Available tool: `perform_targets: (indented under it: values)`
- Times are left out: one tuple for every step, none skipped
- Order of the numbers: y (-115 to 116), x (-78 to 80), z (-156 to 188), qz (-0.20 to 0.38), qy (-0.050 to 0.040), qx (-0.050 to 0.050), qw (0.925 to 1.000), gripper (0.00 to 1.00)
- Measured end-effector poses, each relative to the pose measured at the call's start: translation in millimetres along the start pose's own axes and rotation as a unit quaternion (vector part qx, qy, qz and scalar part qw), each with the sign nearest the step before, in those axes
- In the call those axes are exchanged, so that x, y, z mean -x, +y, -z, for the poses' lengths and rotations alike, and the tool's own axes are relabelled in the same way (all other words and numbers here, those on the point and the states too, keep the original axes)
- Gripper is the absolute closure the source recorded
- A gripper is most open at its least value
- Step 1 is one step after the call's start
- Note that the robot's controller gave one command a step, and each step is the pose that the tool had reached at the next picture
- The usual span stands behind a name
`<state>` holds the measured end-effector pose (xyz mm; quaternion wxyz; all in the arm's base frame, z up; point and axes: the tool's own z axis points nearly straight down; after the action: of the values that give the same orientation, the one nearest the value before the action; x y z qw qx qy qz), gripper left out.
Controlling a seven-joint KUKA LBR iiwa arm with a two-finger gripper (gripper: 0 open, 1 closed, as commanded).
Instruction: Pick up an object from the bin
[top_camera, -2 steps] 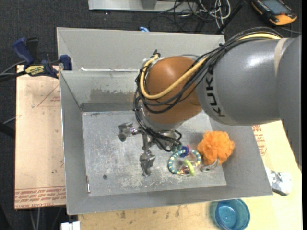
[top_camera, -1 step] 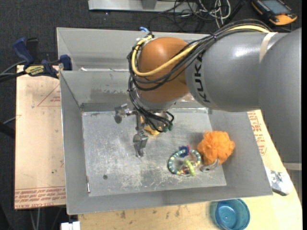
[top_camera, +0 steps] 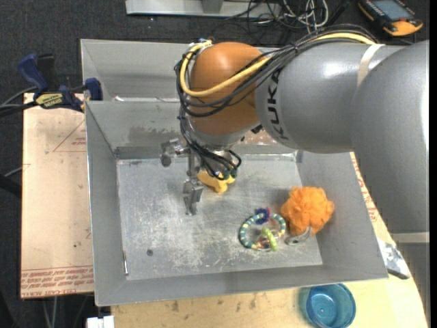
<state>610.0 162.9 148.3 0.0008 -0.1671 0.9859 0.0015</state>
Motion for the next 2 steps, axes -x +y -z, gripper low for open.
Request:
perform_targets:
  values:
    - [-25.6,13.8,24.5,0.025,-0.0009,-0.001,0.9997,0.00]
    - [-56.6,-3.2,-20.9,0.093,-0.0038,-0.002,0.9957,0.00]
